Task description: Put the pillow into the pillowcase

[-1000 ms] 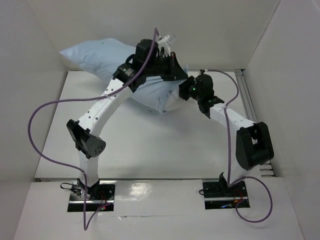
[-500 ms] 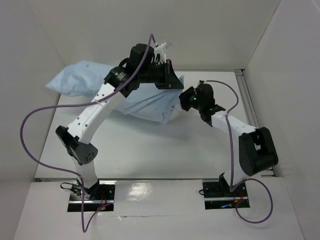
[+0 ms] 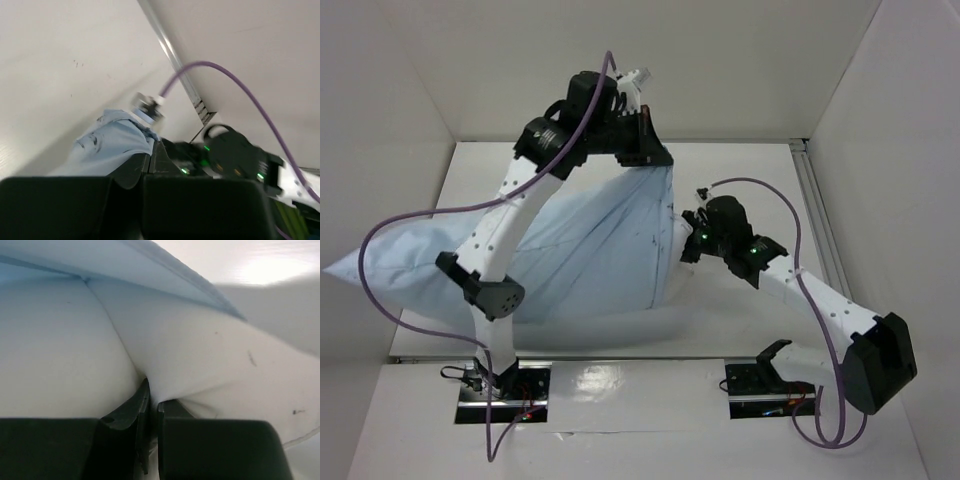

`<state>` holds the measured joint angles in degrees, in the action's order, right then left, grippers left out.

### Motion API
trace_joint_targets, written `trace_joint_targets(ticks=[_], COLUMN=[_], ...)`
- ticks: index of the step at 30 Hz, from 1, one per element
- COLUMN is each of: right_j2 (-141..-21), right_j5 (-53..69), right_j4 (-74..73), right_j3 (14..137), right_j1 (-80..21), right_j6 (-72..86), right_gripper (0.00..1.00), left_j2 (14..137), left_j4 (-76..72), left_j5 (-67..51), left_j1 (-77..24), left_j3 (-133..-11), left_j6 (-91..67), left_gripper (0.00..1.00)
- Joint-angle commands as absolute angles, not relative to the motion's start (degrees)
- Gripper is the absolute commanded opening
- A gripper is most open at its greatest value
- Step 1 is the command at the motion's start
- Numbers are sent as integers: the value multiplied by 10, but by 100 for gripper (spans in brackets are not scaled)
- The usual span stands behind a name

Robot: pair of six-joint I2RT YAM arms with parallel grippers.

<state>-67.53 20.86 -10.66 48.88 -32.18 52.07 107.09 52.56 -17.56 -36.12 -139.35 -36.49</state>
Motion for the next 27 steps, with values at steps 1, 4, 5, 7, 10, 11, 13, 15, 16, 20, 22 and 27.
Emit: trace_joint_targets(ticks=[1,4,5,7,10,11,13,15,16,20,22,27], right_j2=[-655,-694,-708,-738,-797,-814,-834,-834,-825,-787,-776,-777], right_j5=[187,171,171,128,141,142,147,147,147,185,212,272], right_j4=[-237,-198,-198,-149,-94,-109,-151,-165,-170,-178,-178,-197], right_j3=[461,461,461,461,493,537,573,583,583,556,549,555], right_j1=[-311,-261,-247,-229,-176,-162,-126,-95,-83,-26,-21,-27], right_j6=[494,507,519,548,556,538,513,481,472,412,379,283], right_gripper=[0,0,0,4,41,48,60,60,60,60,60,85], left_j2=[1146,1186,1187,1180,1129,1115,1073,1045,1035,1020,1020,1060], left_j4=[283,301,313,327,362,374,416,448,459,511,529,534], left_j5=[-219,-226,-226,-242,-183,-160,-82,-26,-9,87,127,147], left_j1=[-311,-294,-294,-294,-319,-325,-338,-347,-358,-409,-429,-464], left_j3=[-1435,-1421,-1415,-1409,-1385,-1373,-1353,-1301,-1285,-1225,-1220,-1220], left_j6=[-388,-362,-354,-333,-280,-253,-246,-252,-261,-286,-314,-348], left_gripper=[0,4,12,50,90,100,100,97,95,86,84,83])
